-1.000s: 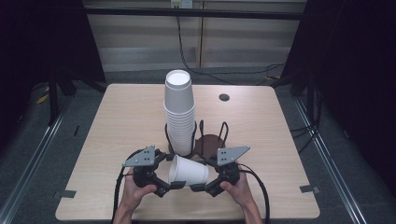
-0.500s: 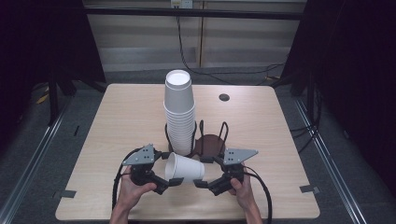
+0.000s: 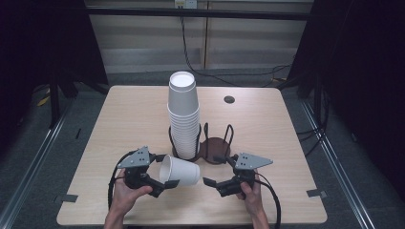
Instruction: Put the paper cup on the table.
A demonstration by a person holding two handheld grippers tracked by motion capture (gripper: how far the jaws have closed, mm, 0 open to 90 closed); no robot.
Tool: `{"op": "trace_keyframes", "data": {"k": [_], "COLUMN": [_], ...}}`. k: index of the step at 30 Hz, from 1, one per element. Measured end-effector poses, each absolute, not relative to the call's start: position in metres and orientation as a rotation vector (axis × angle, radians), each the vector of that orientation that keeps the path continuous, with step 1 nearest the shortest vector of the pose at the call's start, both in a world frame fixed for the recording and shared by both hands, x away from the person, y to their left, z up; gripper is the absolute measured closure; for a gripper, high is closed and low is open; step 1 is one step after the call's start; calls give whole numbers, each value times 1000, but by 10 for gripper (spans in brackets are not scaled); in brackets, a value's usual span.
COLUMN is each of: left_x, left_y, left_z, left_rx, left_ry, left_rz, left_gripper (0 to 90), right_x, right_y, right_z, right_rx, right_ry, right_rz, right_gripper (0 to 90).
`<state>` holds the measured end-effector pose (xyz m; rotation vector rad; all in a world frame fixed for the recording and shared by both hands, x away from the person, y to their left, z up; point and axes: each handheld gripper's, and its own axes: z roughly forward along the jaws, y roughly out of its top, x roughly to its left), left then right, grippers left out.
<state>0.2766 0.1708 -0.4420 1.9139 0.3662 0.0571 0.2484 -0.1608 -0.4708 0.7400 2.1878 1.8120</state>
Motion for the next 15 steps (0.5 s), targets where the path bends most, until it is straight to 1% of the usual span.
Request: {"op": "trace_keyframes", "data": {"k": [11, 15], "left_x": [279, 280], "left_y": [187, 193], "left_z": [-439, -438], "left_rx": [1939, 1953], "left_ry": [407, 419], "left_rz": [73, 80], "left_gripper": [84, 84], "right_x": [245, 244], "right_y": [-163, -165], "right_z": [-478, -486], "right_rx": [798, 841], "right_ry": [2047, 1983], "right_rz": [1672, 1665], "right_gripper": [132, 133]}}
